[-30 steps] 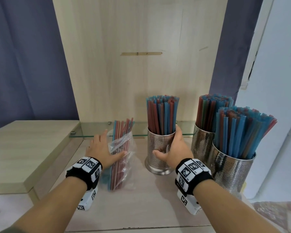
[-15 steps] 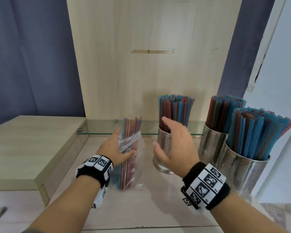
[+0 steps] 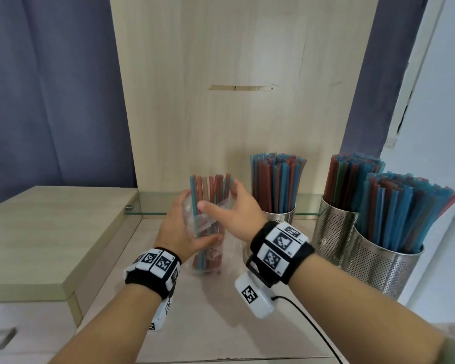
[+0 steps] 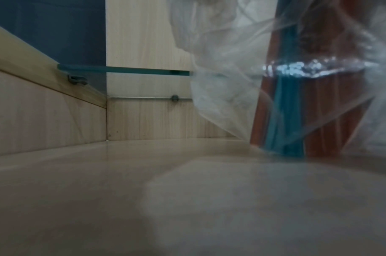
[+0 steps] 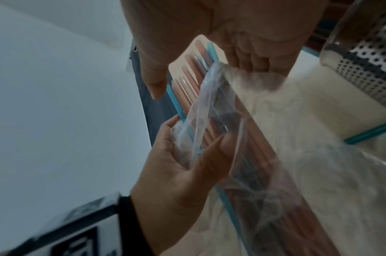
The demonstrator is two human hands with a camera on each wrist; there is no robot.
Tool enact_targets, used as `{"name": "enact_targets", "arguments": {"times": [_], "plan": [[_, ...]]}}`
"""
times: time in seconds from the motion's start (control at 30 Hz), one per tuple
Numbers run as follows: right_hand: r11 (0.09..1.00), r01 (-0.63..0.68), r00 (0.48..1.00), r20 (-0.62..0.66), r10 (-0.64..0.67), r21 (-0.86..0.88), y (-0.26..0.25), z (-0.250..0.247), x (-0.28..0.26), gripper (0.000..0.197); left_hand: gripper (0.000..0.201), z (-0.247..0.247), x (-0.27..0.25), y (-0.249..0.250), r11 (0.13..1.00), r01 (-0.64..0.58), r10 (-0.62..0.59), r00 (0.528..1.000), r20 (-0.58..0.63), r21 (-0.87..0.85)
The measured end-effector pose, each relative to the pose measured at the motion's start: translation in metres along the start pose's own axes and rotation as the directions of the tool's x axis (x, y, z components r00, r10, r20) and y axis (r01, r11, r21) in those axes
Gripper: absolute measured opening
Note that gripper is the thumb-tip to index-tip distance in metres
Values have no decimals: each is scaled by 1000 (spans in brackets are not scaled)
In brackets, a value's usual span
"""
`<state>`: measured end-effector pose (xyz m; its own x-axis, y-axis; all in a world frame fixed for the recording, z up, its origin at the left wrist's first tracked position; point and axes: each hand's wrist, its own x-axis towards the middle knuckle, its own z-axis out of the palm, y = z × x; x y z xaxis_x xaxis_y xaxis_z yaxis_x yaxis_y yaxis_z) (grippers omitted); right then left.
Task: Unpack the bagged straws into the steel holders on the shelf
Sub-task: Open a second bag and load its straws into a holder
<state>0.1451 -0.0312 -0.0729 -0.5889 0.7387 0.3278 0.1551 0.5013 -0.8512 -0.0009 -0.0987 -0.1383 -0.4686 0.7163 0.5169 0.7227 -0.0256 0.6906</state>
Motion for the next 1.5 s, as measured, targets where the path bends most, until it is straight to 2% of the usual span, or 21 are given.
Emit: {"name": "enact_targets", "arguments": {"times": [0.07,0.23,0.33,0.4,0.5,0.57,0.67,0.77,0.83,0.9,0.97,1.07,1.17,1.27,1.37,1.43,1.5], "plan": [[999,37,999,9,-37,-20,-5,5,7,70,126,1,1,-3,1000,-6,6,1000,30,13],[1000,16,1000,-3,-17,-26,-11,16,26,66,121,3,3,-6,995,-29,20,995,96,100],[1000,-2,998,-65,1,-5,-10,26,35,35,130,5,5,-10,994,-30,17,992,122,103],[1000,6,993,-117,-7,-5,-6,30,40,21,133,5,5,-8,990,-26,5,989,148,141],[997,42,986,-165,-31,64,-5,30,37,16,130,5,4,-7,975,-45,15,990,141,218],[983,116,968,-239,-79,145,-8,25,32,14,131,6,5,-9,968,-54,21,990,139,245],[906,302,891,-427,-157,298,-22,10,23,13,133,8,6,-12,961,-41,1,989,146,274],[765,522,748,-633,-199,377,-46,-21,9,9,130,9,6,-12,948,-37,-11,989,147,316],[674,619,689,-689,-222,402,-62,-49,-4,10,128,11,7,-15,936,-17,-30,991,127,352],[626,665,666,-703,-250,407,-70,-78,-20,9,129,12,9,-18,912,12,-49,996,80,410],[609,669,682,-679,-272,427,-69,-102,-35,8,133,13,9,-21,864,46,-66,998,21,502],[648,613,733,-630,-256,451,-53,-123,-58,10,131,14,12,-23,768,71,-49,997,-52,636],[708,523,781,-600,-174,475,-34,-132,-74,14,124,14,17,-27,732,38,-25,999,-29,680],[751,462,793,-599,-112,471,-17,-137,-81,12,111,13,22,-9,777,-13,21,1000,-5,630],[757,446,794,-601,-88,478,-6,-140,-85,13,90,19,24,30,804,-148,160,987,30,577],[761,446,790,-607,-87,471,-2,-140,-87,14,82,30,27,60,863,-231,222,972,72,450],[769,460,777,-620,-106,444,2,-141,-88,15,77,47,30,88,922,-264,244,964,104,283]]}}
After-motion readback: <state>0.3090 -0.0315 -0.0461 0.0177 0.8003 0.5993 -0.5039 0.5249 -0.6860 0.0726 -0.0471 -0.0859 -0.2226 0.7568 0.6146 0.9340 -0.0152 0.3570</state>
